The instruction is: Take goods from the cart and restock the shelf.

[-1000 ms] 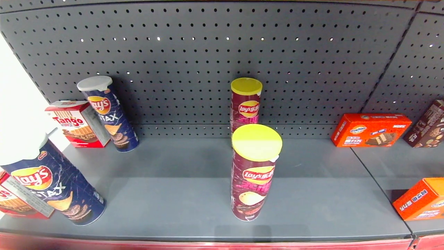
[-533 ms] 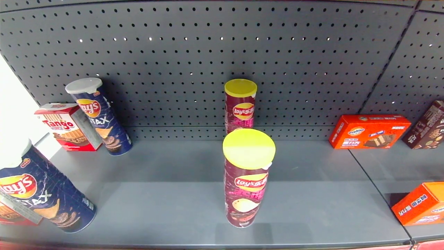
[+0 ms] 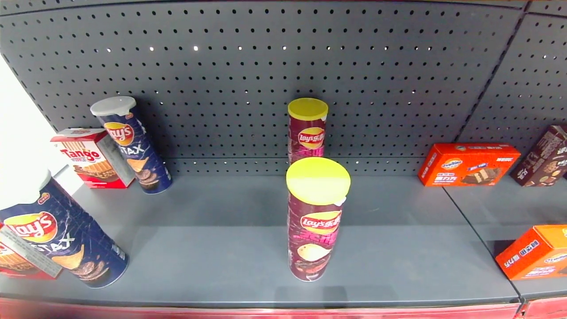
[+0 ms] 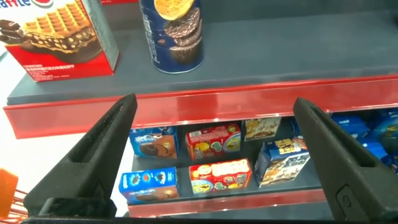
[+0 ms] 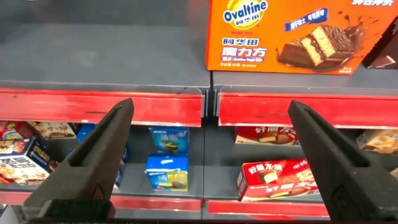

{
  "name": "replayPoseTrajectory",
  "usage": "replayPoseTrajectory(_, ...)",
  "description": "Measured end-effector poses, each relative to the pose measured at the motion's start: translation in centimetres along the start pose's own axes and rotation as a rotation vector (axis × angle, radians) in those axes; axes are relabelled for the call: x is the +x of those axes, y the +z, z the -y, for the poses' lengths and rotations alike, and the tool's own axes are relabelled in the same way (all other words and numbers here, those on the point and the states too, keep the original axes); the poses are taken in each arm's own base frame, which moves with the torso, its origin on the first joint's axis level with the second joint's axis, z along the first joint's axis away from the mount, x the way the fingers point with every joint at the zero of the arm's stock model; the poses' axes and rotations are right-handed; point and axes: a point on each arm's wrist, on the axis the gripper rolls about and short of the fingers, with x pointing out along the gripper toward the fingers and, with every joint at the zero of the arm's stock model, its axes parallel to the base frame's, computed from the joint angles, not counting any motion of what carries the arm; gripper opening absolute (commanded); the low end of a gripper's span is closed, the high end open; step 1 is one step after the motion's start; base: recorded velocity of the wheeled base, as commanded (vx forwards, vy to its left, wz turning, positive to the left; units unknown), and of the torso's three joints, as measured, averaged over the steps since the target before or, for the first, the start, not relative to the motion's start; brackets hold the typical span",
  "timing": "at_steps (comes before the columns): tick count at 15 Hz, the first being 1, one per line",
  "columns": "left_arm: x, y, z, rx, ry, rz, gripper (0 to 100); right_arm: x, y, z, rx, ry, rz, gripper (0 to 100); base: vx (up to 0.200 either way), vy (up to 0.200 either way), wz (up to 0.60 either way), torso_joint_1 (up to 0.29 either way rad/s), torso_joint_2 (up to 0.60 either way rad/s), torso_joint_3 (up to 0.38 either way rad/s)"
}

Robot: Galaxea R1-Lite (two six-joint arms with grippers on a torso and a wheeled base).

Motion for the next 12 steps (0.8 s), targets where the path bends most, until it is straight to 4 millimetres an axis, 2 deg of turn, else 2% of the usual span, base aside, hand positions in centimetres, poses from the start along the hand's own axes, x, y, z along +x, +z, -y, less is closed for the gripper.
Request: replayPoseTrajectory(12, 0.00, 0.00, 0.00, -0.002, 0.001, 0.000, 100, 0.00, 0.00, 0.00, -0.002, -0.001, 0.000, 100, 0.000, 0.000, 0.00, 0.000, 0.00, 0.000)
